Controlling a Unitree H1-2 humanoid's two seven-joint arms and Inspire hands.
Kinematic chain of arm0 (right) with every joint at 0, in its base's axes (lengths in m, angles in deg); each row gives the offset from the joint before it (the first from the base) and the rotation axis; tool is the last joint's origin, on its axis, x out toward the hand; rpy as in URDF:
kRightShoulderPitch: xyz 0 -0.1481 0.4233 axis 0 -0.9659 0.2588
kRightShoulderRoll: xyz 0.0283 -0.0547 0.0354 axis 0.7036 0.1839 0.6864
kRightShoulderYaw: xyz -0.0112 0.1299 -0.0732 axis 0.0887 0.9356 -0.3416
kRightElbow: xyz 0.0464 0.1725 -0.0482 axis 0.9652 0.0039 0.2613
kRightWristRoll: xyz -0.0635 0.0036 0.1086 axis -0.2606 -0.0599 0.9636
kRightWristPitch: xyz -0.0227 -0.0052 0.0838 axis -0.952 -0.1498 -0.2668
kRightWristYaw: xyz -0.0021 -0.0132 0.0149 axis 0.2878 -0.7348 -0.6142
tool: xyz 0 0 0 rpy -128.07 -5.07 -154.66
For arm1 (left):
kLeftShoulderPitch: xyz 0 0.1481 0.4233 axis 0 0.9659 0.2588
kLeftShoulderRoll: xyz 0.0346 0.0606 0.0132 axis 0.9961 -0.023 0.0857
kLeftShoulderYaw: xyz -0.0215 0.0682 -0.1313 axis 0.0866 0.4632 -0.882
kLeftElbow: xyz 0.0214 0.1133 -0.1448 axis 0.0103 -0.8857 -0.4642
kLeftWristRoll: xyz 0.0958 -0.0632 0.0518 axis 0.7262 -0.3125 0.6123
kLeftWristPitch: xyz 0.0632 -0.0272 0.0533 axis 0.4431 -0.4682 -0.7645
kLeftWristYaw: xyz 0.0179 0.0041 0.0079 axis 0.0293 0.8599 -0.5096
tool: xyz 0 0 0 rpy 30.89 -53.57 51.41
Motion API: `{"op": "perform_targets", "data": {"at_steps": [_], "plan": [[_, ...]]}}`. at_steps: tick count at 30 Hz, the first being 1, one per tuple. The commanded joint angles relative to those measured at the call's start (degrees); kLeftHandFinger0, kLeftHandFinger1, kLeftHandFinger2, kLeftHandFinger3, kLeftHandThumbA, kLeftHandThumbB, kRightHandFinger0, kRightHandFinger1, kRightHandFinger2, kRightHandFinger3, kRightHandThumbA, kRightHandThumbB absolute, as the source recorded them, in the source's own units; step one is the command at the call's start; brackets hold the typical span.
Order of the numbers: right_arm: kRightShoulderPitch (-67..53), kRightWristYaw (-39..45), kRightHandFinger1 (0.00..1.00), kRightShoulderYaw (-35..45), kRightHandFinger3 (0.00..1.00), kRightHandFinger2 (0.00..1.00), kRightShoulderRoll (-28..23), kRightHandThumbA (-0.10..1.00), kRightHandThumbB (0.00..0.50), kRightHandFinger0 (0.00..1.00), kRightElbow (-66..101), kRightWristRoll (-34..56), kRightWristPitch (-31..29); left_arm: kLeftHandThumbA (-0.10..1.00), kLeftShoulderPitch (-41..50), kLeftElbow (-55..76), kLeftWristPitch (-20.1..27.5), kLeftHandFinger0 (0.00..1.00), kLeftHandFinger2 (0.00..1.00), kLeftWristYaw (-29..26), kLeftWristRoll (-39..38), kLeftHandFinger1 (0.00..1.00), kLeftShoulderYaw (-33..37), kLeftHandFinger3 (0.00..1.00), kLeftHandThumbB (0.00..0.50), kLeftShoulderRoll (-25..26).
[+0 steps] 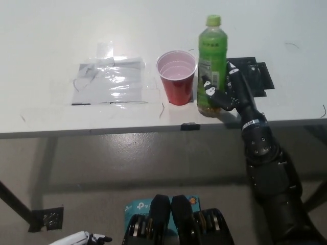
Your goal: The robot uses its right hand to pick up a bottle kept in the middle of the desk and tilt it into a cup kept next to it to pour water out
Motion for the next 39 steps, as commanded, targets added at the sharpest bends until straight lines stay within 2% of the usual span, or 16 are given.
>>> {"op": "perform_targets", "data": {"at_steps": [1, 3, 4, 7, 10, 12, 15, 21, 23, 26, 28, 30, 35, 37, 39], "plan": [[8.8, -3.3, 0.00, 4.5, 0.19, 0.00, 0.8, -0.10, 0.012, 0.00, 1.7, 15.1, -6.0, 1.00, 1.4, 2.2, 0.9, 1.00, 1.00, -3.3, 1.3, 1.00, -1.8, 1.00, 0.453, 1.0], [8.7, -4.2, 0.00, 3.2, 0.19, 0.00, -0.2, -0.10, 0.016, 0.00, 0.9, 13.1, -8.3, 1.00, 1.4, 2.4, 0.4, 1.00, 1.00, -3.2, 1.1, 1.00, -2.0, 1.00, 0.439, 0.8], [8.6, -5.1, 0.00, 1.8, 0.18, 0.00, -1.3, -0.10, 0.040, 0.00, 0.6, 10.9, -9.3, 1.00, 1.5, 2.4, 0.4, 1.00, 1.00, -3.3, 1.0, 1.00, -2.1, 1.00, 0.439, 0.6], [8.4, -5.8, 0.00, -0.5, 0.19, 0.00, -2.8, -0.10, 0.063, 0.00, 1.3, 8.9, -9.2, 1.00, 1.6, 2.5, 0.4, 1.00, 1.00, -3.3, 1.1, 1.00, -2.0, 1.00, 0.442, 0.6], [8.3, -6.4, 0.00, -3.1, 0.18, 0.00, -4.4, -0.10, 0.069, 0.00, 1.1, 7.6, -10.6, 1.00, 1.4, 2.7, -0.2, 1.00, 1.00, -3.4, 1.7, 1.00, -1.5, 1.00, 0.460, 0.9], [8.4, -7.8, 0.00, -6.0, 0.18, 0.00, -6.2, -0.10, 0.060, 0.00, 0.1, 5.6, -12.6, 1.00, 1.5, 2.9, 0.6, 1.00, 1.00, -3.7, 2.2, 1.00, -1.5, 1.00, 0.447, 0.9], [8.5, -10.7, 0.00, -10.4, 0.16, 0.00, -8.3, -0.10, 0.063, 0.00, -0.2, 3.2, -12.6, 1.00, 1.6, 2.7, 0.8, 1.00, 1.00, -4.0, 2.2, 1.00, -1.5, 1.00, 0.436, 0.6], [8.1, -12.6, 0.00, -14.2, 0.17, 0.01, -9.6, -0.10, 0.077, 0.00, -0.7, 2.0, -12.2, 1.00, 1.6, 2.1, 2.1, 1.00, 1.00, -4.0, 1.8, 1.00, -1.6, 1.00, 0.436, 0.7], [7.8, -13.8, 0.00, -15.3, 0.16, 0.04, -9.6, -0.10, 0.088, 0.00, -1.7, 1.4, -12.4, 1.00, 1.6, 2.4, 1.6, 1.00, 1.00, -3.8, 1.7, 1.00, -1.6, 1.00, 0.439, 0.7], [8.7, -15.8, 0.00, -17.7, 0.14, 0.00, -10.1, -0.10, 0.238, 0.00, -3.6, 0.7, -12.6, 1.00, 0.9, 1.9, 1.5, 1.00, 1.00, -4.0, 1.9, 1.00, -1.8, 1.00, 0.451, 0.7], [8.7, -17.0, 0.00, -19.1, 0.15, 0.00, -10.4, -0.10, 0.282, 0.00, -4.4, 1.2, -12.6, 1.00, 0.7, 1.7, 1.6, 1.00, 1.00, -4.0, 1.8, 1.00, -1.9, 1.00, 0.459, 0.8], [8.3, -17.4, 0.00, -19.0, 0.16, 0.00, -10.3, -0.10, 0.281, 0.00, -4.8, 2.0, -12.6, 1.00, 0.7, 1.5, 2.3, 1.00, 1.00, -4.1, 1.4, 1.00, -2.1, 1.00, 0.448, 0.7], [7.7, -16.9, 0.01, -16.7, 0.15, 0.03, -9.2, -0.10, 0.268, 0.00, -5.7, 4.8, -11.8, 1.00, 1.0, 2.4, 1.1, 1.00, 1.00, -3.9, 1.2, 1.00, -2.7, 1.00, 0.455, 0.8], [7.3, -19.2, 0.00, -16.6, 0.12, 0.01, -9.0, -0.10, 0.268, 0.00, -7.0, 5.4, -12.6, 1.00, 1.0, 1.9, 1.7, 1.00, 1.00, -4.0, 1.0, 1.00, -2.7, 1.00, 0.468, 0.7], [6.8, -20.8, 0.00, -17.6, 0.11, 0.02, -9.3, -0.10, 0.264, 0.00, -7.2, 5.5, -12.6, 1.00, 1.3, 1.8, 1.6, 1.00, 1.00, -4.2, 1.0, 1.00, -2.7, 1.00, 0.460, 0.1]]}}
